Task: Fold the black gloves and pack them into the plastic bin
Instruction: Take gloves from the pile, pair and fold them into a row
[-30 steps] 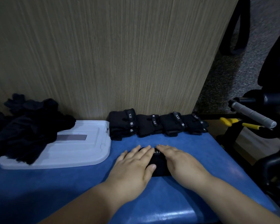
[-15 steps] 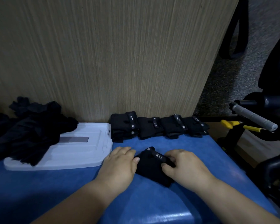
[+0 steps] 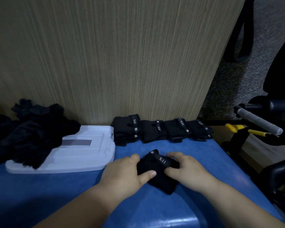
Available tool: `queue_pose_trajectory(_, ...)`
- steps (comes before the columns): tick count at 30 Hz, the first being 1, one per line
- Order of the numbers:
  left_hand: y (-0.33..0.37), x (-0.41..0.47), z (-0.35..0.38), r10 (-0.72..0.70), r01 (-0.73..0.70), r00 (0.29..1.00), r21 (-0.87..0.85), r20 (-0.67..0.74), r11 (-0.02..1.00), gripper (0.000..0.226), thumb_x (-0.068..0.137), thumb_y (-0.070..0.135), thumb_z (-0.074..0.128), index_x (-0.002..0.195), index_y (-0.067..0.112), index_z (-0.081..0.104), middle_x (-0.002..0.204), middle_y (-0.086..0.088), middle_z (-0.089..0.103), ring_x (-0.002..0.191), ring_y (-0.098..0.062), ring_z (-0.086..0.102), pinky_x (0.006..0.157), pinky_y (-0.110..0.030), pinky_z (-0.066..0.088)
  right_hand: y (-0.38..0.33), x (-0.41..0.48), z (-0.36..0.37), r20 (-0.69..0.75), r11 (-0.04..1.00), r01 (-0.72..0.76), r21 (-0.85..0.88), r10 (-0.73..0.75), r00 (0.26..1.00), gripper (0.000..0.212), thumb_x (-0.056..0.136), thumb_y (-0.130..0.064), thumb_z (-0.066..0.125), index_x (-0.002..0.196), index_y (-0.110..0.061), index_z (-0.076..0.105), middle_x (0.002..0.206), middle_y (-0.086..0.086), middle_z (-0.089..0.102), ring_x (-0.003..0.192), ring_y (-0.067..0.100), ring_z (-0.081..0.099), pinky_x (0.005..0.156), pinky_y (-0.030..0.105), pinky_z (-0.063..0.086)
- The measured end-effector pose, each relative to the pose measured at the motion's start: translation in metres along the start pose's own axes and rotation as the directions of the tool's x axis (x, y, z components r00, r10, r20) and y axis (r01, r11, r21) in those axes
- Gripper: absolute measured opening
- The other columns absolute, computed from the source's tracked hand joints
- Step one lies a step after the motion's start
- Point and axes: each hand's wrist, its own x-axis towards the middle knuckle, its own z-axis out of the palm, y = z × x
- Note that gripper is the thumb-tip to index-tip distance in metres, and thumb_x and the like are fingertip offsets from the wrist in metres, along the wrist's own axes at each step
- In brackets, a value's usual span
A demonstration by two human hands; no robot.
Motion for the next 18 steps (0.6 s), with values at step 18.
queue_pose_trajectory(18, 0.028, 0.026, 0.004, -0.203, 0.037, 0.979, -0.961, -0.02, 0.273, 0.061, 0.083, 0.013, 0.071, 0.121, 0.041, 0.033, 0.105, 0.01, 0.058, 0.09, -0.01, 0.064, 0.083, -0.033, 0.056, -0.009, 0.003, 0.007, 0.1, 0.606, -0.105, 0.789, 0.042, 0.994, 0.036, 0.077, -0.017, 0.075, 0.106, -0.008, 0.054, 0.095, 0.009, 0.072, 0.088, 0.023, 0.069, 0.075, 0.037, 0.055)
